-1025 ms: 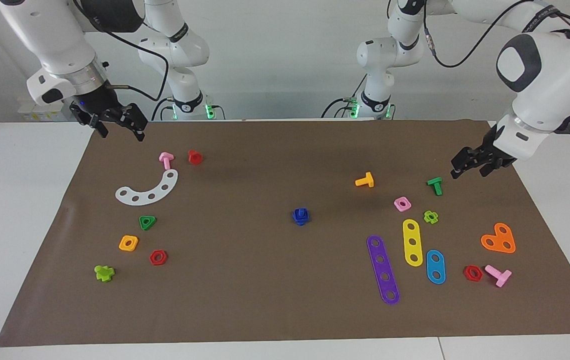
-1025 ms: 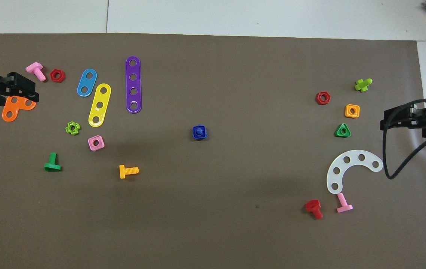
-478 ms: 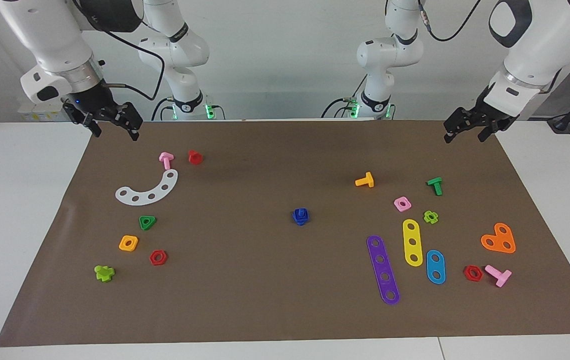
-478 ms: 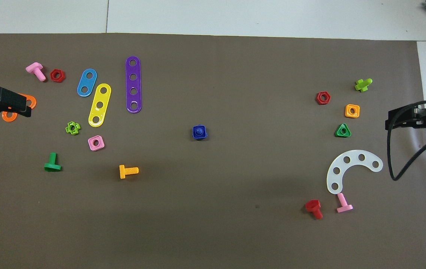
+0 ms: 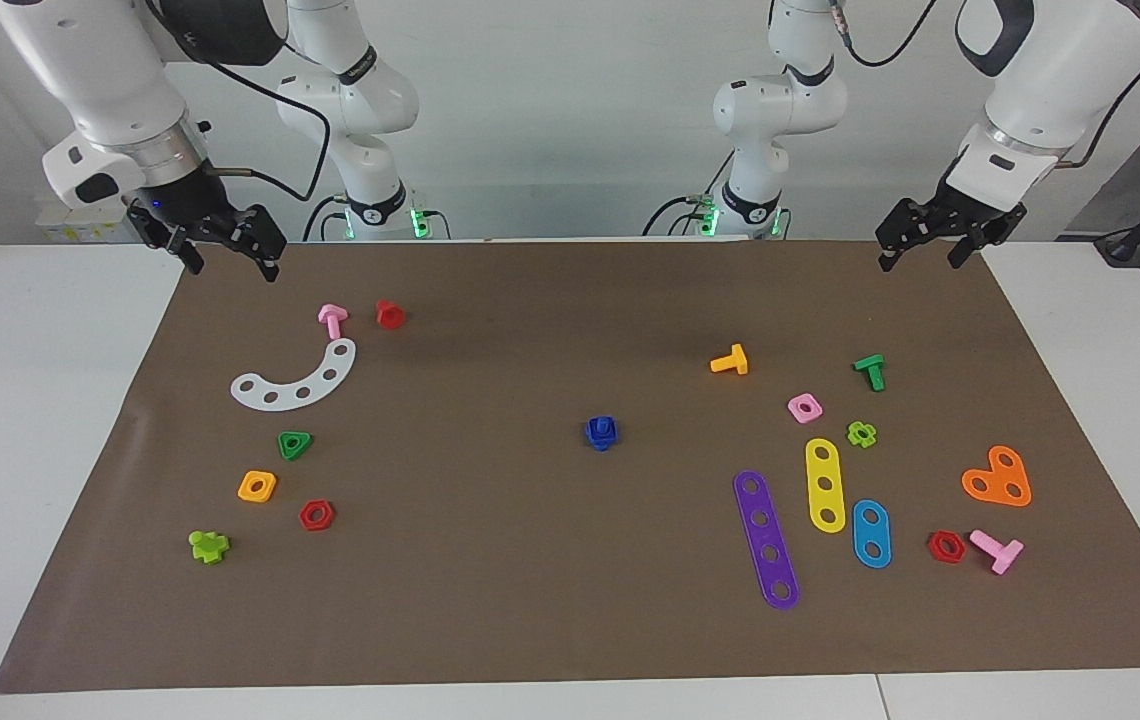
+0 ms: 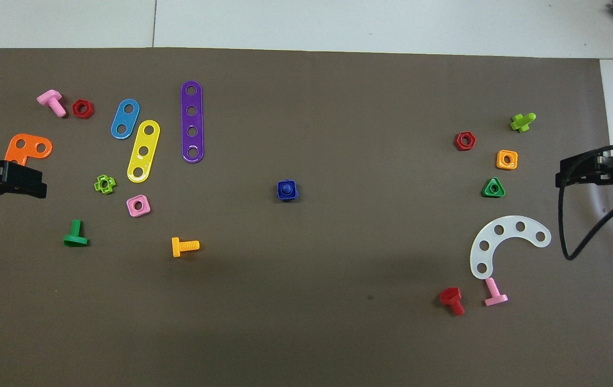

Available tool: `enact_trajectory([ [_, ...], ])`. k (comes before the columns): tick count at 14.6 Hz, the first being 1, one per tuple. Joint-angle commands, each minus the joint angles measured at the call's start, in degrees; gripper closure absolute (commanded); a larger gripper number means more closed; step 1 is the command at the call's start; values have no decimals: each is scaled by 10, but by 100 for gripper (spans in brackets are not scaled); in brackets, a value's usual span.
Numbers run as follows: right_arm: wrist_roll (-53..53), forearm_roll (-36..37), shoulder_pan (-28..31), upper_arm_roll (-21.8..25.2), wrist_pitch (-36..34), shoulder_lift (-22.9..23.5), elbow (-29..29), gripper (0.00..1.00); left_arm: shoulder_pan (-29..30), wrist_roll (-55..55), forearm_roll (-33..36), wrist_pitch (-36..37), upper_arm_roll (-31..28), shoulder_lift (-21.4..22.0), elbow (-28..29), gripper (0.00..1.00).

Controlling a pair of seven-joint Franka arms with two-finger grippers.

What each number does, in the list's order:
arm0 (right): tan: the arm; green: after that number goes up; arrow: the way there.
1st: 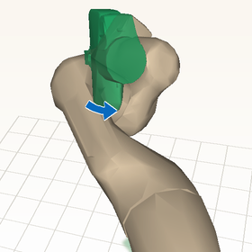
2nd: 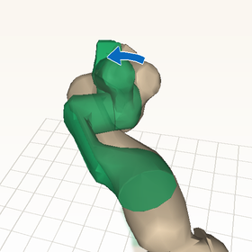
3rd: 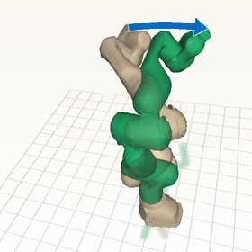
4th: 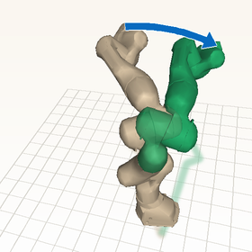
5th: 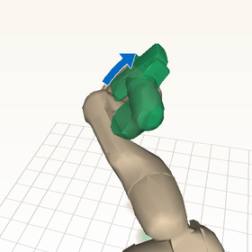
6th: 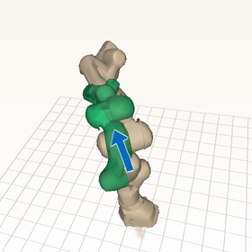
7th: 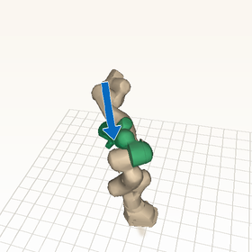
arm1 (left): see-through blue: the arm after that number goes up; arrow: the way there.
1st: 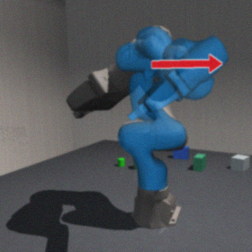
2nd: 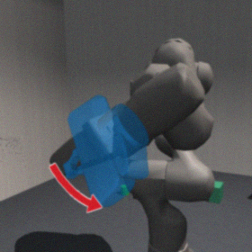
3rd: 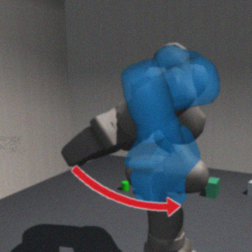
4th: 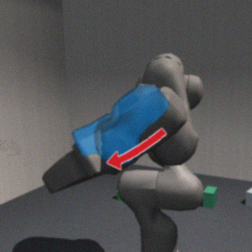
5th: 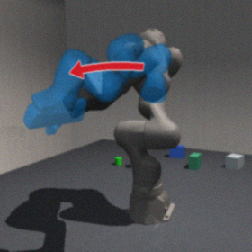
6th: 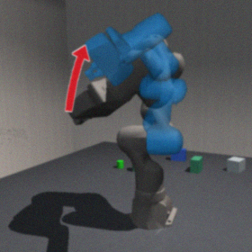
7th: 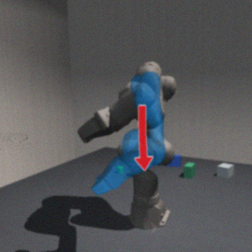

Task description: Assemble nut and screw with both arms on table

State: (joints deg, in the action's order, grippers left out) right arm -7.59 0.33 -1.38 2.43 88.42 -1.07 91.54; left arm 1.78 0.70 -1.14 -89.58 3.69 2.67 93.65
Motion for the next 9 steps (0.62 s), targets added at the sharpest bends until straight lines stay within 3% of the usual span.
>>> enact_trajectory([
  [1,12,-1,2,-3,3,-9,9,0,-6,-51,14,-41,-3,11,21,0],
  [9,11,-2,2,-2,3,-9,9,0,-5,-70,16,-45,-4,9,19,0],
])
